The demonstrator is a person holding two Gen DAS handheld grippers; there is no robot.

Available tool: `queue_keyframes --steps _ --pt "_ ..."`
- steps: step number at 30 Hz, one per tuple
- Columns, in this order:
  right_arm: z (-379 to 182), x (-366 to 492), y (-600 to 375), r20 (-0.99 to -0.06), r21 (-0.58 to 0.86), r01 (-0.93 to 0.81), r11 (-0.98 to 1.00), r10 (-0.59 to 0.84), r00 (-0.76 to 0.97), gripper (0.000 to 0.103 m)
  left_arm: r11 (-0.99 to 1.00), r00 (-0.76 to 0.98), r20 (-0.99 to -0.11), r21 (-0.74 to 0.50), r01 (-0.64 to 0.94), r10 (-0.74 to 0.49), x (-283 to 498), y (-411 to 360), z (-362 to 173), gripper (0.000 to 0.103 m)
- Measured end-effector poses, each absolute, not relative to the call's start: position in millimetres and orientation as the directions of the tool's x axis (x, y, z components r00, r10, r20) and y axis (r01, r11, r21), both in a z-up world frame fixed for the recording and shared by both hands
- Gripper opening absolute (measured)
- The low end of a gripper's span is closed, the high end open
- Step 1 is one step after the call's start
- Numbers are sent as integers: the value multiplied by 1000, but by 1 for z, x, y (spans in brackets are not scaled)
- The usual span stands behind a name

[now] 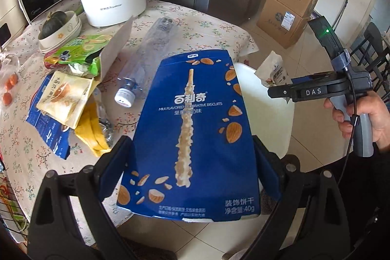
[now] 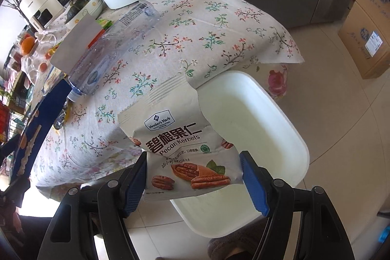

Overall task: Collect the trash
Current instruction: 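Carry the blue bag and pecan packet over the white bin with both tools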

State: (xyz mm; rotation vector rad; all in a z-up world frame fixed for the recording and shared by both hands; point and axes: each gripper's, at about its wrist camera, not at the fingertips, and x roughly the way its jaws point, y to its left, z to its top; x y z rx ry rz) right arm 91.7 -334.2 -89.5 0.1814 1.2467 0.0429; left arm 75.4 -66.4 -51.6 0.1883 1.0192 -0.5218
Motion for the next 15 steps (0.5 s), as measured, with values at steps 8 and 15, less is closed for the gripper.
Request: queue_keyframes --steps 8,15 --pt "-97 70 -388 -941 170 153 973 114 319 74 802 325 -884 -89 590 -337 77 -137 -80 94" --pt "-104 57 -415 -947 168 204 964 100 305 74 760 283 -907 -60 647 -312 82 -184 -111 94"
